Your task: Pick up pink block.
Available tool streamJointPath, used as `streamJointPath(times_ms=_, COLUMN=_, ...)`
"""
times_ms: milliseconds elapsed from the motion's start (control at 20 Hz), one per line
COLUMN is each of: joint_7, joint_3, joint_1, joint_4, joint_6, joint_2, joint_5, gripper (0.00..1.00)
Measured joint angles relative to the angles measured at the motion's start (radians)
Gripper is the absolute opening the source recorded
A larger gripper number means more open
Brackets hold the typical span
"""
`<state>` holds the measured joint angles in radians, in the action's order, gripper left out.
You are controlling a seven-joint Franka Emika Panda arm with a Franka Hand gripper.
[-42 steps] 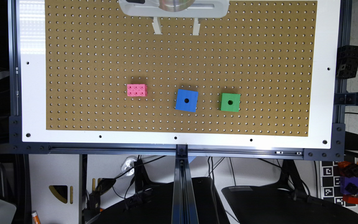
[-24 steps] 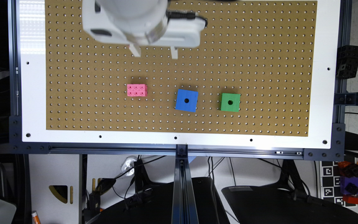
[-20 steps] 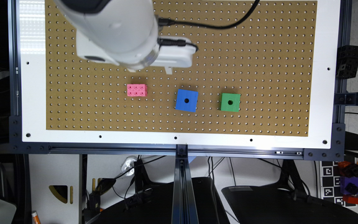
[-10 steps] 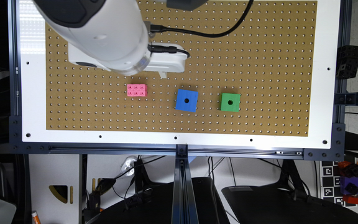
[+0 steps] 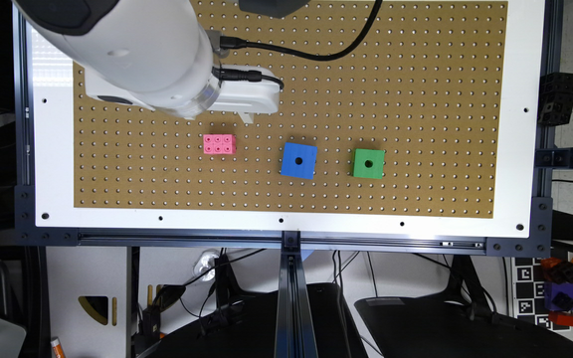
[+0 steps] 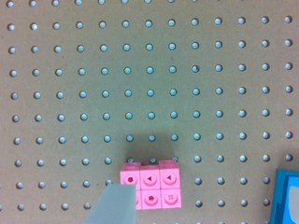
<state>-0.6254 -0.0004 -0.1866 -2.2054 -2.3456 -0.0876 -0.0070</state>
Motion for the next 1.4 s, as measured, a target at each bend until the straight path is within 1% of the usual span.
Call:
streamJointPath(times_ms=150, joint_7=0.006, joint_3=0.0, joint_1=-0.007, joint_4=0.003, joint_6=0.0, joint_2=0.0, joint_5=0.0, gripper=1.0)
streamJointPath(times_ms=400, joint_7=0.015, joint_3=0.0, joint_1=-0.015, joint_4=0.005, joint_6=0.0, joint_2=0.0, joint_5=0.0, gripper=1.0)
streamJointPath(times_ms=600, joint_7=0.025, joint_3=0.0, joint_1=-0.027, joint_4=0.006, joint_6=0.0, joint_2=0.0, joint_5=0.0, gripper=1.0)
streamJointPath(times_ms=800, joint_7=0.045, joint_3=0.0, joint_1=-0.047, joint_4=0.006, joint_6=0.0, joint_2=-0.001, joint_5=-0.0001, gripper=1.0)
streamJointPath(times_ms=900, joint_7=0.048, joint_3=0.0, joint_1=-0.049, joint_4=0.006, joint_6=0.0, joint_2=-0.001, joint_5=-0.0001, gripper=1.0)
streamJointPath(times_ms=1050, joint_7=0.049, joint_3=0.0, joint_1=-0.049, joint_4=0.006, joint_6=0.0, joint_2=-0.001, joint_5=-0.0001, gripper=1.0)
streamJointPath(times_ms=1150, joint_7=0.049, joint_3=0.0, joint_1=-0.049, joint_4=0.006, joint_6=-0.002, joint_2=-0.015, joint_5=-0.0001, gripper=1.0)
streamJointPath(times_ms=1200, joint_7=0.049, joint_3=0.0, joint_1=-0.049, joint_4=0.006, joint_6=-0.013, joint_2=-0.033, joint_5=-0.0001, gripper=1.0)
streamJointPath(times_ms=1250, joint_7=0.049, joint_3=0.0, joint_1=-0.049, joint_4=0.006, joint_6=-0.033, joint_2=-0.056, joint_5=-0.0001, gripper=1.0)
streamJointPath(times_ms=1300, joint_7=0.05, joint_3=0.0, joint_1=-0.049, joint_4=0.006, joint_6=-0.062, joint_2=-0.086, joint_5=-0.0001, gripper=1.0)
streamJointPath(times_ms=1400, joint_7=0.05, joint_3=0.0, joint_1=-0.05, joint_4=0.007, joint_6=-0.093, joint_2=-0.118, joint_5=-0.0001, gripper=1.0)
